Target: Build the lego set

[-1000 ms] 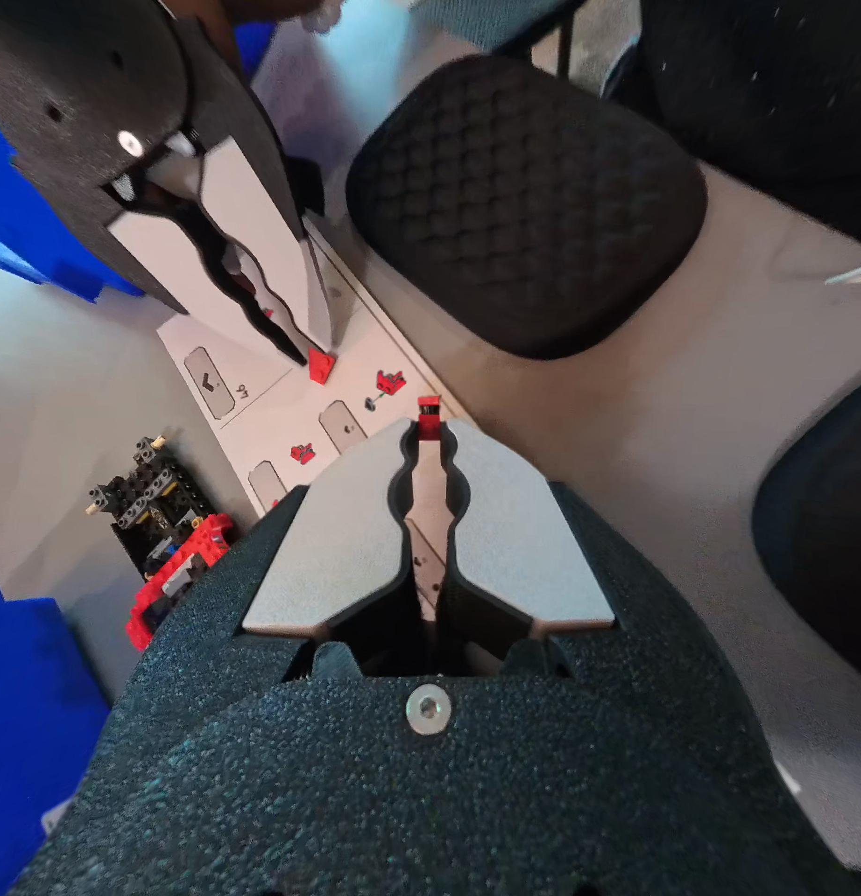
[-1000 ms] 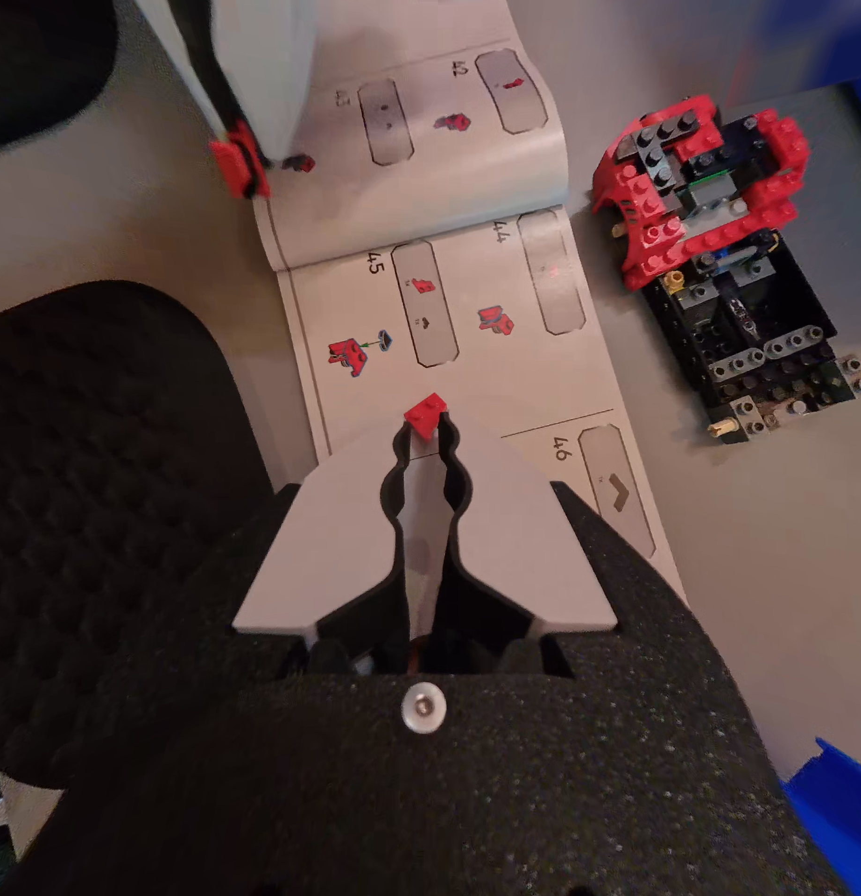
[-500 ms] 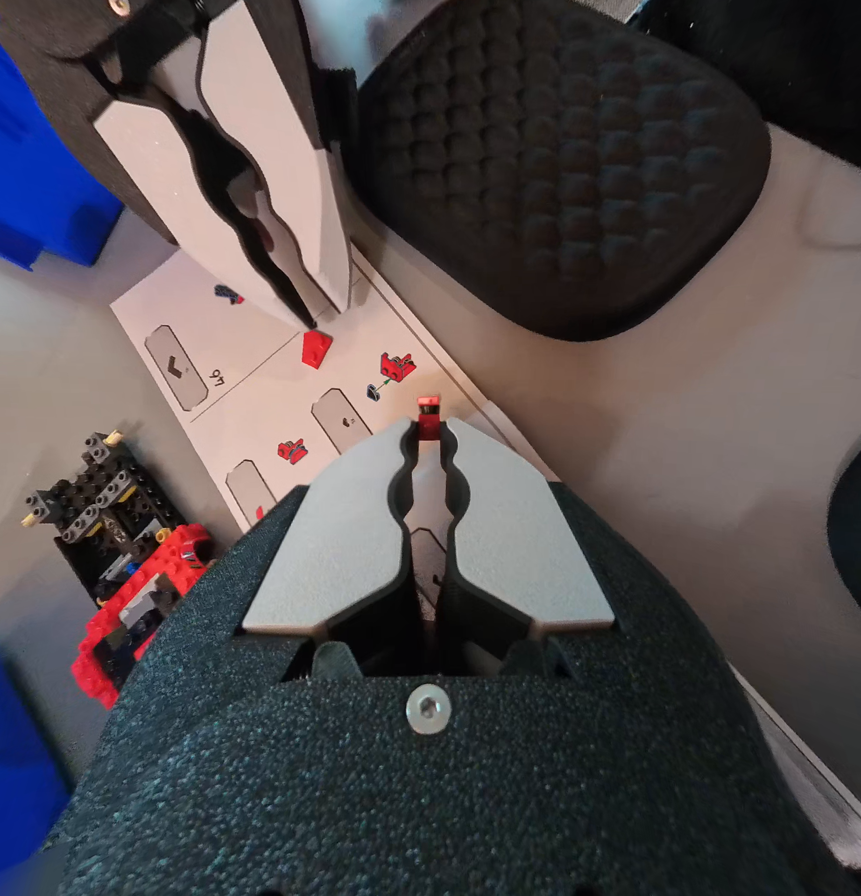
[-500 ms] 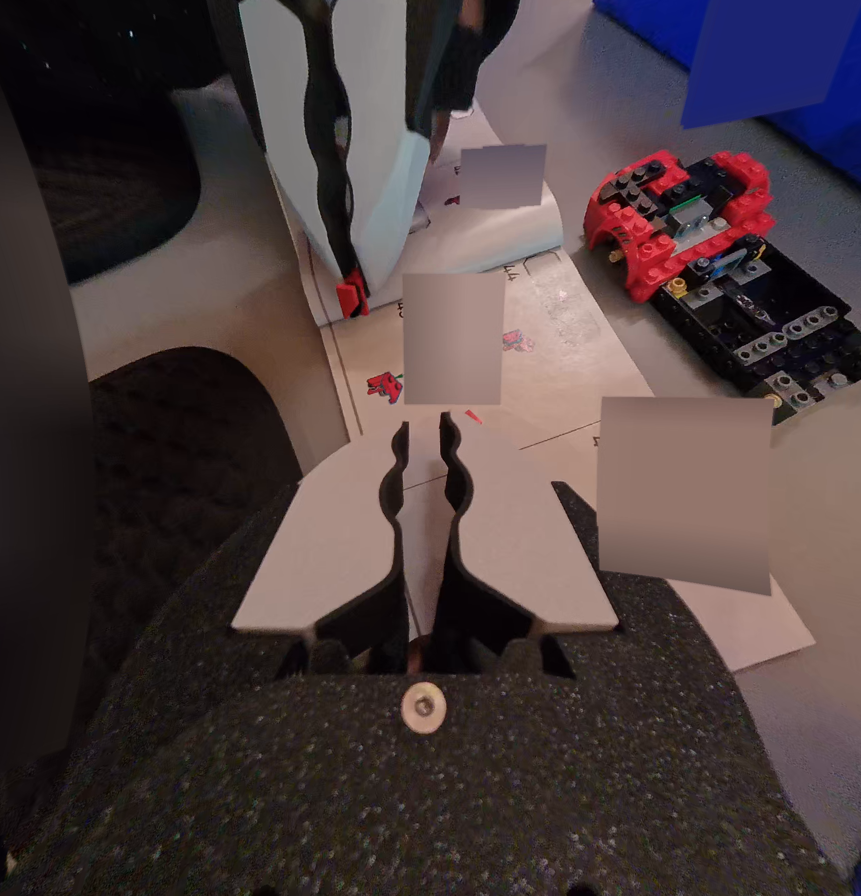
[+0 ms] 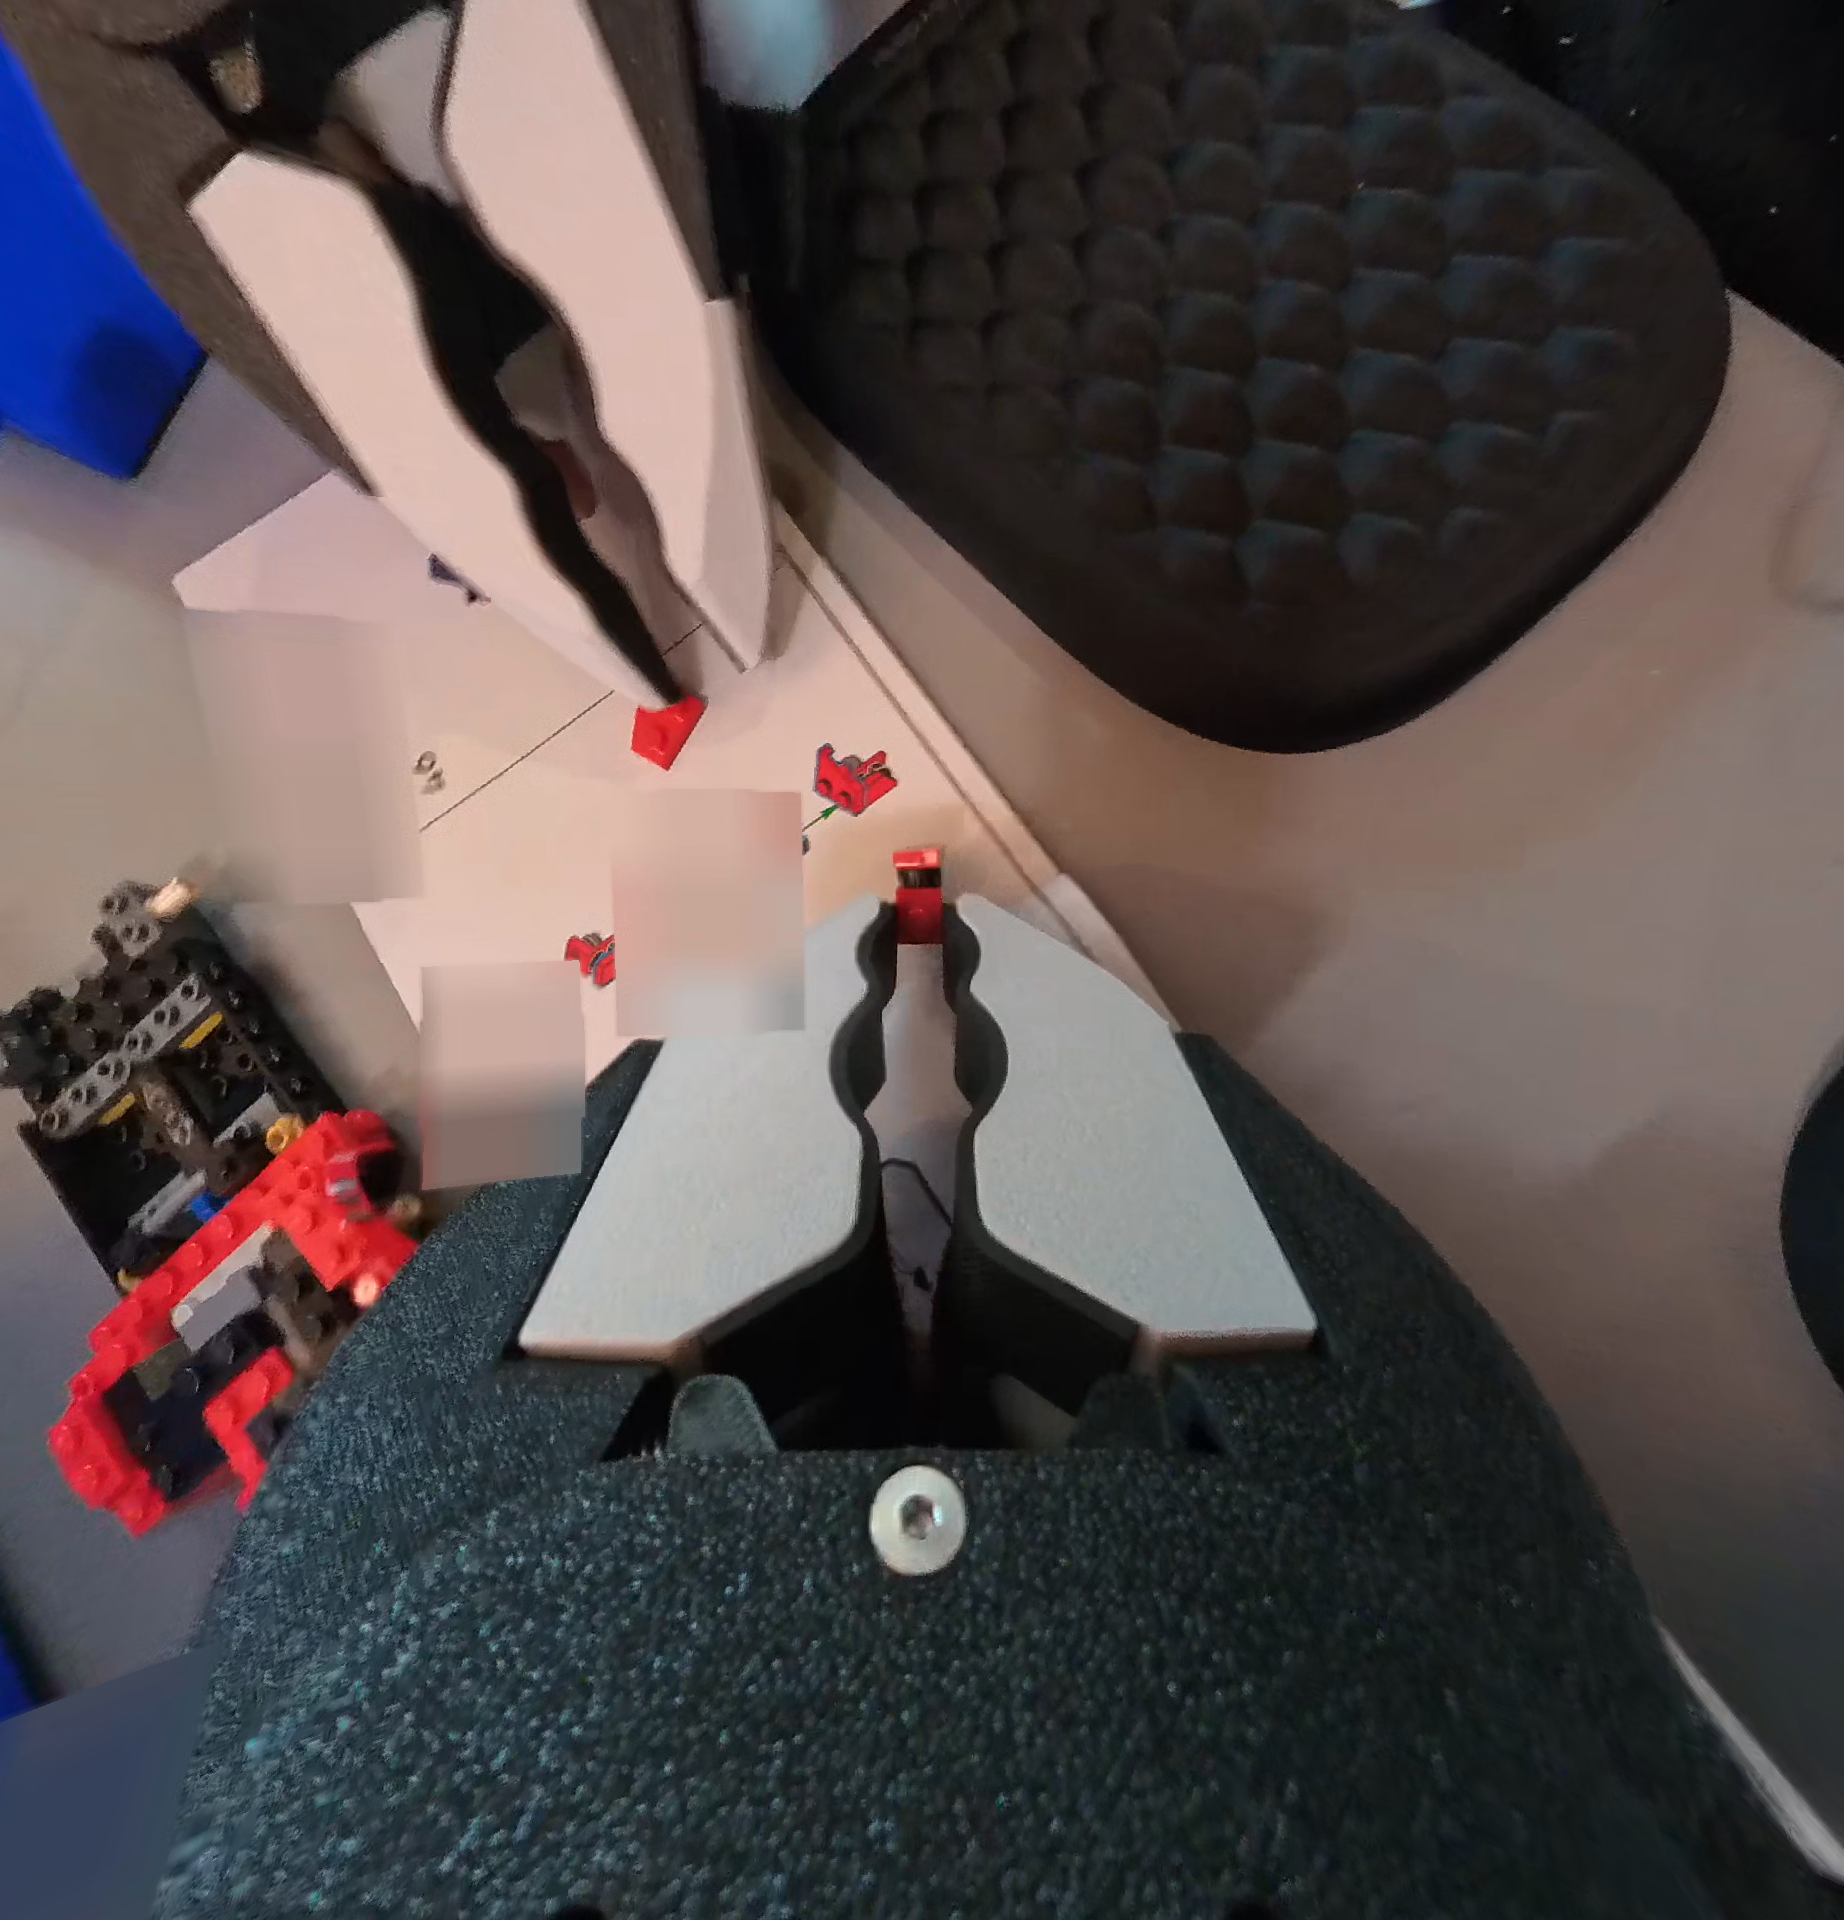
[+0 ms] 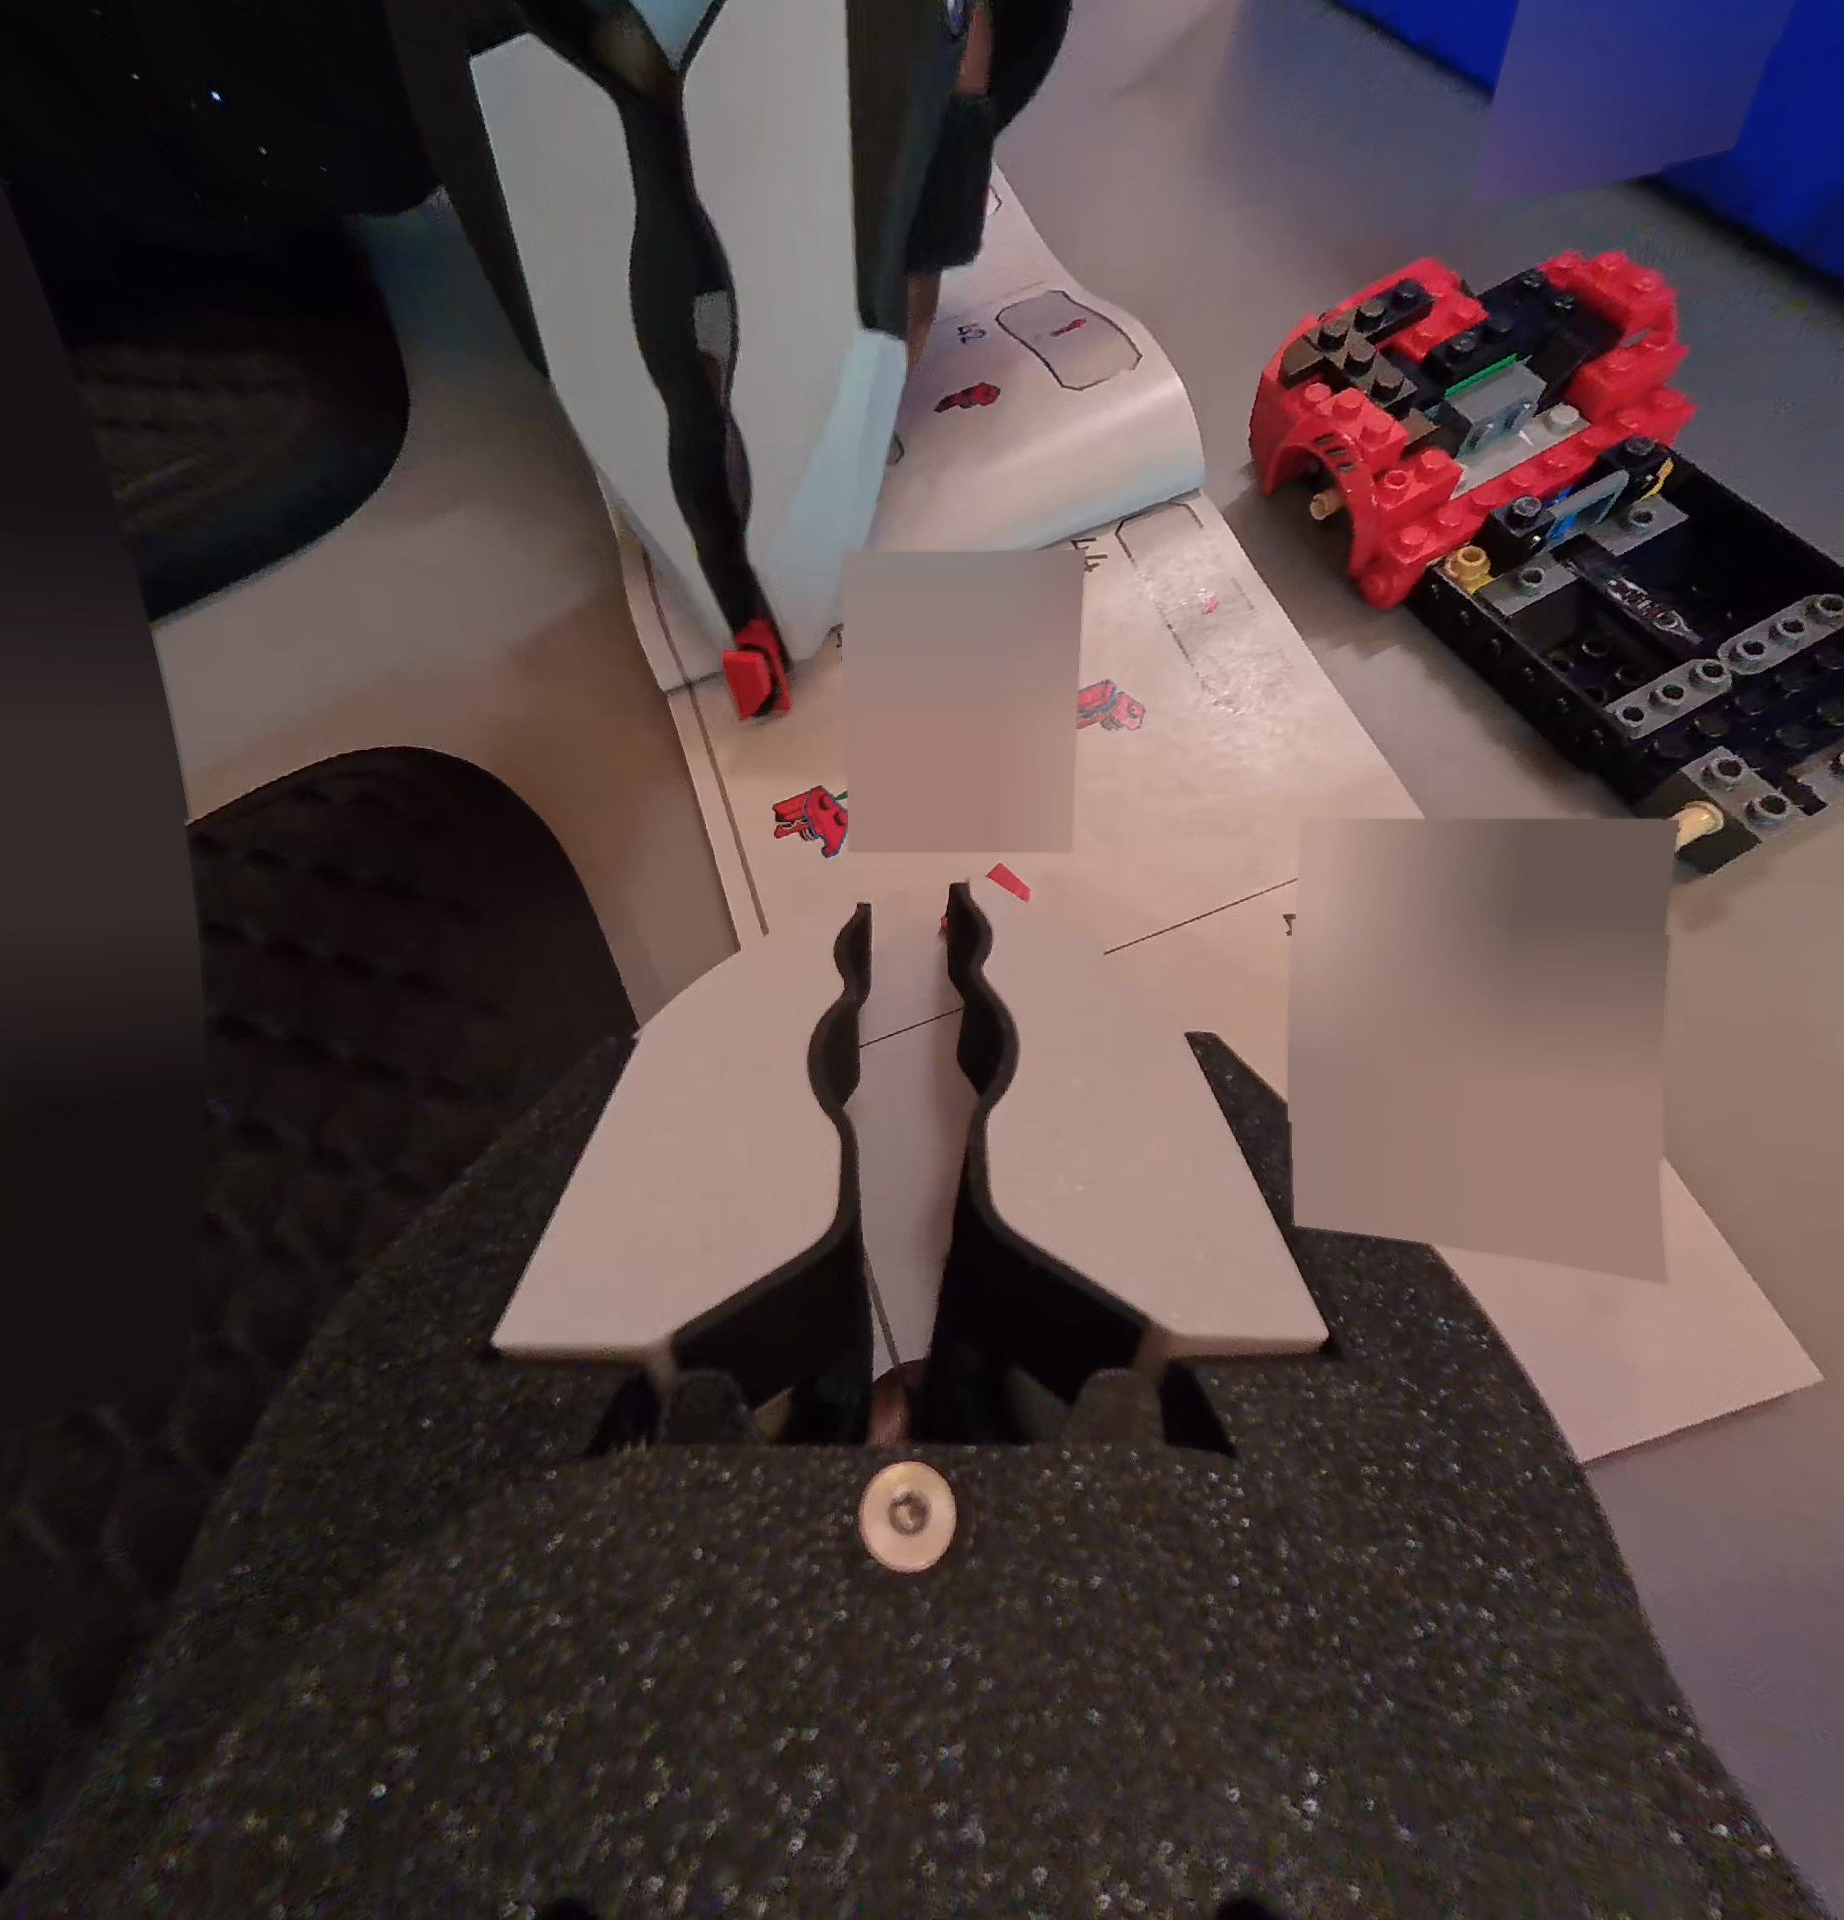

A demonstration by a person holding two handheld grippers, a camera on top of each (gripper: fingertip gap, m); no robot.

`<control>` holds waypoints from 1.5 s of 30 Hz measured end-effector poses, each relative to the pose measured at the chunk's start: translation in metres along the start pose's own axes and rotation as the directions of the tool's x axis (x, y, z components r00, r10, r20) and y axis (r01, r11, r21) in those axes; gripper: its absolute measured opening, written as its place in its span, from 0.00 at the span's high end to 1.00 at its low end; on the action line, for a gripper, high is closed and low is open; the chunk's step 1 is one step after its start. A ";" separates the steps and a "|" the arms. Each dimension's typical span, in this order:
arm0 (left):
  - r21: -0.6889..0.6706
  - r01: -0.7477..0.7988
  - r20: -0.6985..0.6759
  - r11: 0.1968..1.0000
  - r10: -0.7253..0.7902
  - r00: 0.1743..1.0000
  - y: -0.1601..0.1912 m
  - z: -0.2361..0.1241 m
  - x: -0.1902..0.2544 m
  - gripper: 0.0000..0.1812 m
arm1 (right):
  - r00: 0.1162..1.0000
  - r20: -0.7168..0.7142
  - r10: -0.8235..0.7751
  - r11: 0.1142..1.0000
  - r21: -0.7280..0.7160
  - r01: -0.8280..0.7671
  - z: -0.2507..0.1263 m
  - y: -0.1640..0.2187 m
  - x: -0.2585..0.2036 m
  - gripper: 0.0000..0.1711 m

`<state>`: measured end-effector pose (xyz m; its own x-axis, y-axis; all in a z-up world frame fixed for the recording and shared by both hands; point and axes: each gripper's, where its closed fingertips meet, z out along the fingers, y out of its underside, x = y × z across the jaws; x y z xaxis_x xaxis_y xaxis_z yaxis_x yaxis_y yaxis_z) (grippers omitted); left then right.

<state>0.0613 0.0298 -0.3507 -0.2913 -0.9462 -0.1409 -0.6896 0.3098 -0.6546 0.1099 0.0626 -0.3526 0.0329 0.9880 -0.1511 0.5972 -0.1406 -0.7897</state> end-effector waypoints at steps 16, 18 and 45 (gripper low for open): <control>-0.120 -0.202 0.067 0.972 0.211 0.975 -0.011 -0.016 -0.001 0.96 | 0.999 -0.017 -0.037 0.999 -0.010 0.036 0.001 0.000 -0.001 0.92; -0.128 -0.284 -0.036 0.950 0.282 0.959 -0.011 -0.014 -0.001 0.96 | 0.999 -0.017 -0.037 0.999 -0.006 0.037 0.001 0.000 -0.001 0.92; 0.068 -0.544 0.001 0.836 0.546 0.838 -0.085 -0.044 0.015 0.96 | 0.812 0.581 -0.063 0.977 0.202 -0.068 -0.018 -0.077 -0.091 0.81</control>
<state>0.0861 -0.0069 -0.2645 -0.6200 -0.6240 -0.4757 -0.3726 0.7677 -0.5214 0.0752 -0.0151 -0.2679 -0.4764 0.7734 -0.4182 0.4196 -0.2180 -0.8812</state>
